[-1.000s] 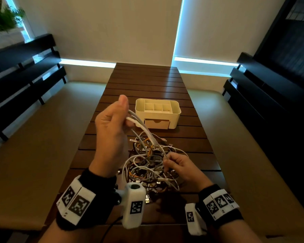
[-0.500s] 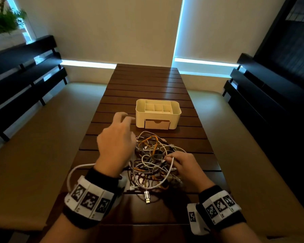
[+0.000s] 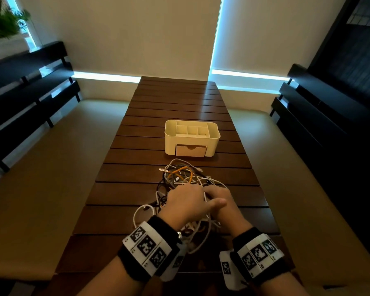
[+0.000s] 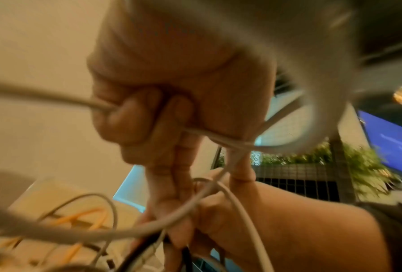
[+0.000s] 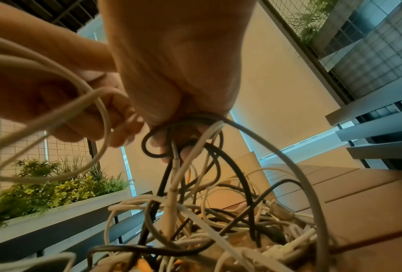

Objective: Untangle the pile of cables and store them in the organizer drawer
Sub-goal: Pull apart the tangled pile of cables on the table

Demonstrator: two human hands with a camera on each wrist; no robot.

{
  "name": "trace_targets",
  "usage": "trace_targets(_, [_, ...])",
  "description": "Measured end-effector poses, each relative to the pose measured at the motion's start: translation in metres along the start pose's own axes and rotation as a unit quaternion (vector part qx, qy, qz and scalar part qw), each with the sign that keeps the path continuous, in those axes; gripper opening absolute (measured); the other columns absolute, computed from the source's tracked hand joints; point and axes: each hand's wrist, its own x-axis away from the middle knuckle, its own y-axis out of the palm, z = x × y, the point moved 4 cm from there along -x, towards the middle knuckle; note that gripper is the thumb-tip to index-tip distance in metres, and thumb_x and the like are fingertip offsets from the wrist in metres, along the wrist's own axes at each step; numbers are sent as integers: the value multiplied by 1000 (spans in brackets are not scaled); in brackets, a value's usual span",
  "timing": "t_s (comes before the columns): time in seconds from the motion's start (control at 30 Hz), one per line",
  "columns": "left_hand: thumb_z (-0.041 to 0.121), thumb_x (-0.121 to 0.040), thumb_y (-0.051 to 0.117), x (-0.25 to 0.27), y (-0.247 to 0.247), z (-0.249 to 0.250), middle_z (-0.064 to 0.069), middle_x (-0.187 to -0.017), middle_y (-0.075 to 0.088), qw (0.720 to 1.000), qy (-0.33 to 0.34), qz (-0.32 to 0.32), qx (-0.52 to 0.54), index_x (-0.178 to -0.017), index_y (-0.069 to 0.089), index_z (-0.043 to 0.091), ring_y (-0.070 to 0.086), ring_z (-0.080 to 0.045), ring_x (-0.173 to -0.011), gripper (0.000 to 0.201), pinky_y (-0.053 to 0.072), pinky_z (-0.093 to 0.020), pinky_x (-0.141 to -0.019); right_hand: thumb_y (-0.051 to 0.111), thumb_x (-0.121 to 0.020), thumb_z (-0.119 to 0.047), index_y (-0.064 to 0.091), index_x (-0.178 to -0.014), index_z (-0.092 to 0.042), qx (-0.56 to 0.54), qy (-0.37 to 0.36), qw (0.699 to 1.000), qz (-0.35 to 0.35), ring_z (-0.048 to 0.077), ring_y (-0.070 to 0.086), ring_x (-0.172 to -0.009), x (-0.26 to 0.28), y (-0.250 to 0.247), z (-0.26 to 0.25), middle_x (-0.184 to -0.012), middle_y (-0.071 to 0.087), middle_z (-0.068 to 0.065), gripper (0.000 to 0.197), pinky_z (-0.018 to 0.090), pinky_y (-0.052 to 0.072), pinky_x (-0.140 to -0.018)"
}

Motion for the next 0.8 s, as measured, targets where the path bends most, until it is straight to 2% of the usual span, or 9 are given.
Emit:
trace_targets(0.1, [55, -91, 44, -8, 6, -9, 1, -71, 58, 994, 57, -5, 98, -76, 61, 18, 55, -17, -70, 44, 43, -30, -63, 55, -85, -4, 69, -86, -7, -48, -32, 996, 63, 19, 59, -77, 4, -7, 1, -83, 66, 6, 15, 27, 46, -67])
trace_targets(0.2, [35, -97, 46, -9, 0, -16, -1, -66, 54, 966, 96, 20, 240, -81, 63, 9, 50, -12, -61, 35, 40, -29, -63, 58, -86, -4, 70, -89, -8, -61, -80, 987, 128, -1, 54, -71, 8, -9, 3, -79, 62, -5, 13, 11, 40, -64])
trace_targets(0.33, [19, -97, 47, 0, -17, -21, -8, -60, 42, 876, 95, 52, 471, -73, 57, -4, 37, -9, -49, 34, 33, -24, -53, 58, -88, -18, 69, -100, -13, -81, -124, 974, 171, -9, 56, -83, 5, -11, -4, -88, 61, -15, 17, 6, 42, -73])
trace_targets(0.4, [17, -97, 43, 9, -34, -22, -3, -59, 42, 828, 100, 90, 544, -68, 53, 1, 37, -8, -49, 34, 34, -21, -52, 58, -90, -17, 68, -106, -15, -77, -79, 982, 154, -3, 59, -89, 2, -8, 7, -95, 65, -11, 20, 12, 46, -80])
trace_targets(0.53, [22, -94, 39, 23, -88, -35, 7, -47, 35, 684, 139, 112, 707, -49, 45, 24, 29, -9, -43, 45, 27, -24, -49, 57, -90, -14, 68, -109, -12, -18, 15, 993, 113, 1, 56, -93, 10, 6, 50, -105, 70, 1, 22, 23, 48, -89])
trace_targets(0.57, [24, -91, 40, 26, -99, -37, 7, -47, 35, 679, 157, 115, 708, -49, 45, 25, 28, -8, -42, 43, 26, -24, -48, 57, -90, -15, 69, -109, -12, -14, 25, 995, 99, 1, 56, -93, 12, 9, 57, -106, 70, 3, 21, 21, 47, -89])
trace_targets(0.63, [24, -87, 39, 28, -107, -38, 8, -47, 36, 718, 182, 138, 657, -51, 44, 23, 29, -7, -41, 36, 27, -23, -46, 58, -90, -18, 68, -109, -15, -19, 43, 995, 84, 4, 57, -96, 13, 11, 62, -107, 69, 1, 22, 24, 46, -93])
trace_targets(0.7, [25, -87, 39, 27, -104, -35, 9, -49, 37, 758, 188, 167, 601, -55, 42, 20, 30, -6, -43, 33, 29, -20, -45, 59, -89, -26, 67, -109, -25, -7, 49, 995, 90, 8, 57, -102, 9, 7, 55, -107, 66, -7, 21, 41, 43, -98])
trace_targets(0.8, [27, -90, 39, 20, -89, -33, 10, -51, 38, 765, 184, 178, 590, -54, 44, 25, 31, -7, -46, 37, 32, -18, -47, 55, -87, -42, 60, -115, -35, -35, 9, 993, 115, 8, 51, -112, 6, -15, 18, -115, 61, -14, 29, 49, 35, -101])
